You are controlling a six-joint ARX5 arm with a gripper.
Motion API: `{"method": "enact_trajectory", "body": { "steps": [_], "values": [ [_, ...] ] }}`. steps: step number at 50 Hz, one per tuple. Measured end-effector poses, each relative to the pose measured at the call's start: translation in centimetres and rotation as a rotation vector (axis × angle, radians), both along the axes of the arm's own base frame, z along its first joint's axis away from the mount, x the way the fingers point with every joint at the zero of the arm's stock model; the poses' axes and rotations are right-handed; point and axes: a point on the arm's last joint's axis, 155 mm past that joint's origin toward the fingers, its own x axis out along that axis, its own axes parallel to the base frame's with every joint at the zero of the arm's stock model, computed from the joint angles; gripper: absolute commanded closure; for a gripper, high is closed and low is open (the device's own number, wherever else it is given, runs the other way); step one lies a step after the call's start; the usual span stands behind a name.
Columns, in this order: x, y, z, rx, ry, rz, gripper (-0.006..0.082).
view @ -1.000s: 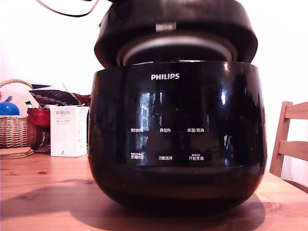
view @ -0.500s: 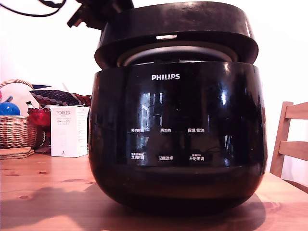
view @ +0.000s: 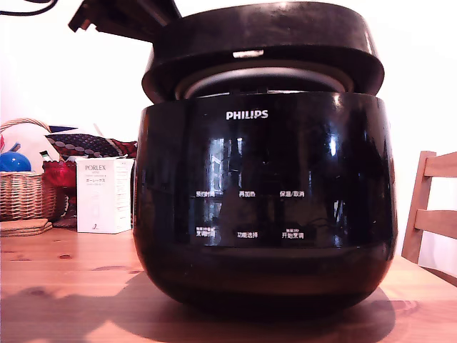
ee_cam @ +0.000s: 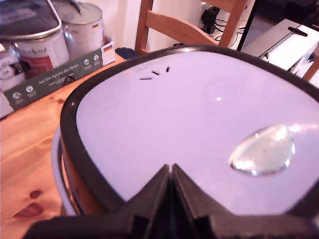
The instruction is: Close the rice cooker by pressing the lid down with medium force
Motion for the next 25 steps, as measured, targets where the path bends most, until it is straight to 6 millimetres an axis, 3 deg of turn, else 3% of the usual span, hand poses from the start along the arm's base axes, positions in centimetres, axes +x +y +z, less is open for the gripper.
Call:
{"method": "enact_trajectory", "body": {
  "steps": [25],
  "values": [
    [-3.2,-0.9,-1.1,0.003,-0.034,-0.116,0.0791]
  ]
}}
